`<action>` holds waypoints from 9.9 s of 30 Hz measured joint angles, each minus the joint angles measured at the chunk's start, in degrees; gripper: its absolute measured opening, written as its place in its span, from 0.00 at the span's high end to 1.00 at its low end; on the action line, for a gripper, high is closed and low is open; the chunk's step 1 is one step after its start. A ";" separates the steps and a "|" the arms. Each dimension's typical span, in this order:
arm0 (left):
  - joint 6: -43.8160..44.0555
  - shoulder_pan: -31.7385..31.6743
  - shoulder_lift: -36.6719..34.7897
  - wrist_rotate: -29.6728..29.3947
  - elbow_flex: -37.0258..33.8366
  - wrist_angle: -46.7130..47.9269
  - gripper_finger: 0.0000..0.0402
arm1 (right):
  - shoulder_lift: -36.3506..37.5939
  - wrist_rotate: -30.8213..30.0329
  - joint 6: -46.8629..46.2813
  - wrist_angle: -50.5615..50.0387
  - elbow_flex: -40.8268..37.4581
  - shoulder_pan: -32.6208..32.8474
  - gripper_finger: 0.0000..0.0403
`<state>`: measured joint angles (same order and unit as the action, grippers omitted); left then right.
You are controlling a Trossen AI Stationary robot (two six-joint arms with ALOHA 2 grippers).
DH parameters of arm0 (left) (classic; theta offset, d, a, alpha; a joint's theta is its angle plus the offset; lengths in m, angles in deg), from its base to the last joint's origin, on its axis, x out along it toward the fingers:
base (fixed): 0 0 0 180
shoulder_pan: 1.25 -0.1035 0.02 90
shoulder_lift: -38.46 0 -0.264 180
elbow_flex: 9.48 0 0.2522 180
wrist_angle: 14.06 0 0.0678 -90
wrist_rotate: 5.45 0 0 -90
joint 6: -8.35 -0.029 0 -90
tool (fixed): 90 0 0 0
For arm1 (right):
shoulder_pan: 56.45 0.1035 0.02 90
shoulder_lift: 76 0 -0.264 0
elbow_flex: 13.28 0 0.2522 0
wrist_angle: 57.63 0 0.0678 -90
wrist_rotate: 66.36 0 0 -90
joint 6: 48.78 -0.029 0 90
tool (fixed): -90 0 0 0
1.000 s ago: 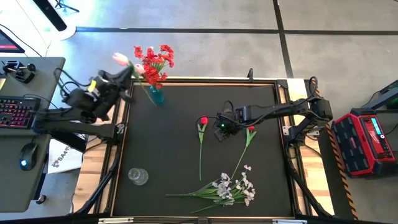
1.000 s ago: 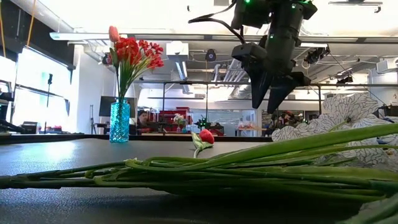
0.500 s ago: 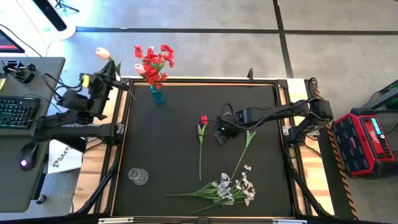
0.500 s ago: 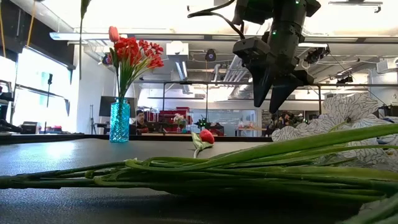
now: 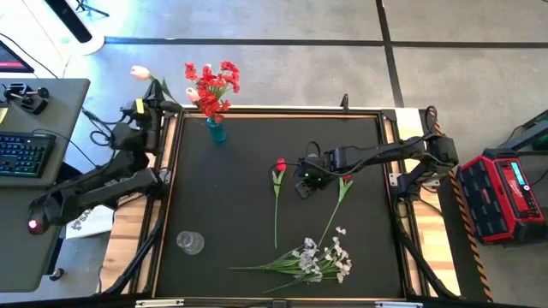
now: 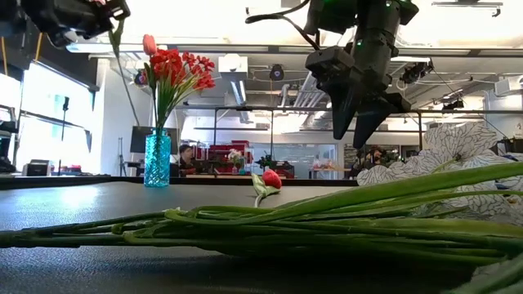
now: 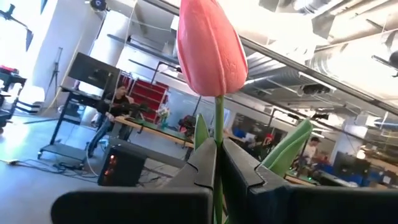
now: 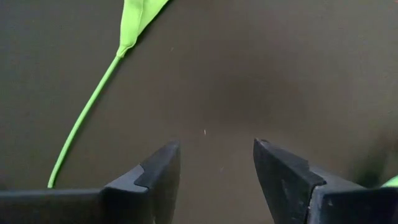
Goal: Sort flowers into vase by color
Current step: Put the pink tulip into the blue vase, then put the right white flowers into the transparent vase
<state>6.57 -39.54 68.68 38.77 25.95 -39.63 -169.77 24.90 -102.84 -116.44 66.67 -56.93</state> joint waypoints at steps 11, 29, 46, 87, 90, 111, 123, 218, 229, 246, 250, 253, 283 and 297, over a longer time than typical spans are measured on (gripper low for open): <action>4.89 -8.18 6.01 9.78 0.00 -4.49 1.00 | 0.00 1.38 -1.44 -0.07 0.00 1.30 0.53; 9.44 -10.13 8.62 13.95 0.00 -7.83 1.00 | 0.00 2.03 -1.60 -0.03 0.00 0.07 0.53; 10.13 -9.61 8.32 15.33 0.02 -8.64 1.00 | 0.00 2.23 -2.72 0.59 0.00 -1.06 0.53; 3.60 -9.21 16.17 24.64 12.31 5.91 1.00 | 0.00 1.87 -4.04 3.02 0.00 -2.18 0.53; 3.13 -9.21 16.19 24.64 12.31 6.42 1.00 | 0.00 1.90 -4.04 3.01 0.00 -2.18 0.53; 6.83 -9.17 19.52 24.92 8.04 7.89 1.00 | 0.00 1.99 -4.02 2.99 0.00 -2.18 0.53; 3.64 -9.17 19.65 29.05 8.07 13.36 1.00 | 0.00 1.74 -4.04 3.01 0.00 -2.18 0.53; 16.71 -2.32 0.51 49.40 11.32 76.83 0.81 | -2.08 -2.25 -4.25 21.01 0.02 -2.73 0.53; 16.73 6.36 1.02 50.86 11.32 77.22 0.81 | -8.57 -3.67 -15.34 31.46 0.02 1.47 0.53; 20.72 18.33 4.66 51.65 11.30 75.37 0.81 | -8.76 -24.01 -24.84 33.67 0.02 9.30 0.53; 24.13 22.26 4.67 50.52 11.30 69.57 0.81 | -8.76 -28.25 -17.64 34.94 0.02 9.19 0.53; 27.59 25.23 4.86 49.22 11.30 64.72 0.83 | -8.76 -25.46 -13.74 37.72 0.02 8.95 0.53; 67.00 53.62 18.62 34.65 11.28 58.63 1.00 | -9.67 -3.15 -0.09 25.85 0.02 15.28 0.53; 58.25 55.67 22.40 29.96 11.32 47.79 1.00 | -15.32 -7.85 -20.35 25.62 0.00 17.28 0.53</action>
<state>64.81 16.13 91.08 68.73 37.27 8.16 -185.09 17.05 -123.20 -90.82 66.67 -39.65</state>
